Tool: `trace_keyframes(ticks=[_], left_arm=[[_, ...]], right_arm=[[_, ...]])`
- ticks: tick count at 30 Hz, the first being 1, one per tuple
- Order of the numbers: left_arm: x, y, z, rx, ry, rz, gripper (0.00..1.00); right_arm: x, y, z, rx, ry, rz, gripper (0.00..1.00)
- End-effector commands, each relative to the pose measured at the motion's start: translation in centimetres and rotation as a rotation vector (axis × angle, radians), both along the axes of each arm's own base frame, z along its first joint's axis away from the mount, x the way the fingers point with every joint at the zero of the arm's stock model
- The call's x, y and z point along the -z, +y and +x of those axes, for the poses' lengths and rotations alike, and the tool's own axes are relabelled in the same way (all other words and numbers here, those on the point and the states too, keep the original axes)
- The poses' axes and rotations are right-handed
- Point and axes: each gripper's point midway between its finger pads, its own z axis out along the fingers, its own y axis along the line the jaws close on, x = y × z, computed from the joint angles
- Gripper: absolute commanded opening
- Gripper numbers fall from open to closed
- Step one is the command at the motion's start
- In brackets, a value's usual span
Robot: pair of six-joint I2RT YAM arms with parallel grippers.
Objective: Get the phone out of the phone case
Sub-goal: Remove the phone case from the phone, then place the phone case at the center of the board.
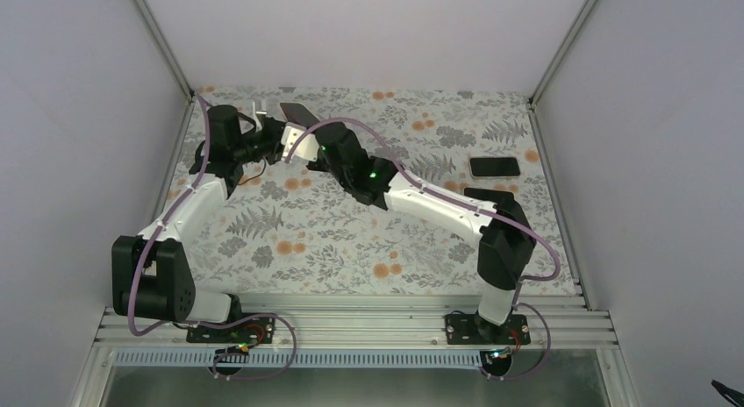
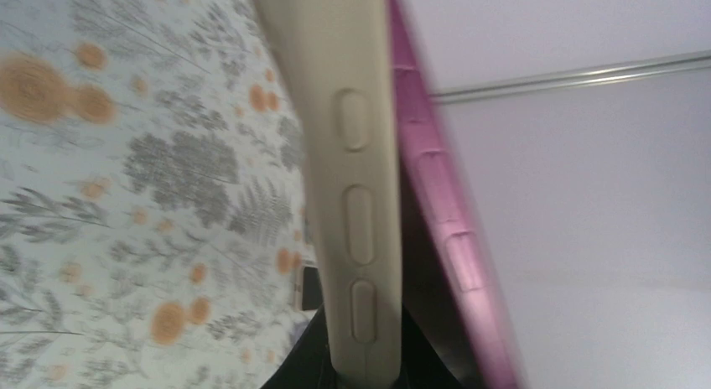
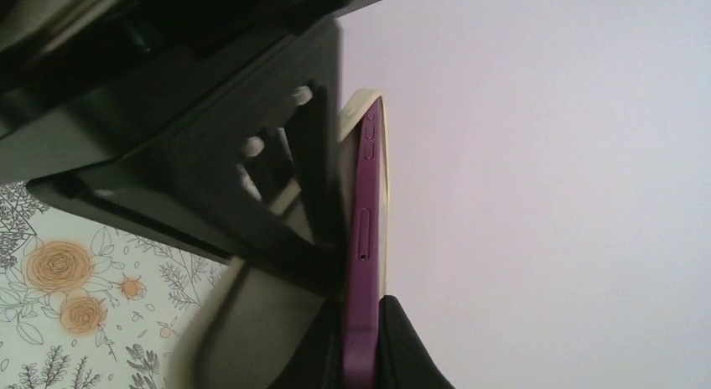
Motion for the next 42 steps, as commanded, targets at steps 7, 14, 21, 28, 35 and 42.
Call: trace_keyframes(ticks=[7, 14, 21, 28, 35, 42], left_arm=[[0.6, 0.5, -0.1, 0.01, -0.051, 0.1, 0.02], [1.2, 1.3, 0.3, -0.018, -0.049, 0.13, 0.02], [1.5, 1.8, 0.9, -0.027, -0.087, 0.207, 0.02], [1.7, 1.6, 1.9, 0.025, -0.153, 0.281, 0.02], [1.5, 1.2, 3.9, 0.178, -0.31, 0.452, 0.02], [4.3, 6.1, 6.7, 0.21, -0.284, 0.606, 0.02]], right_arm=[[-6.7, -2.8, 1.3, 0.068, -0.008, 0.212, 0.04], [-7.5, -3.2, 0.3, 0.027, 0.042, 0.245, 0.04], [-8.7, -4.8, -0.3, 0.023, 0.078, 0.289, 0.04], [-9.6, -7.2, 0.2, 0.057, 0.083, 0.324, 0.04], [-8.5, -8.3, 0.7, 0.081, 0.101, 0.32, 0.04], [-7.5, -8.2, 1.1, 0.1, 0.105, 0.308, 0.04]])
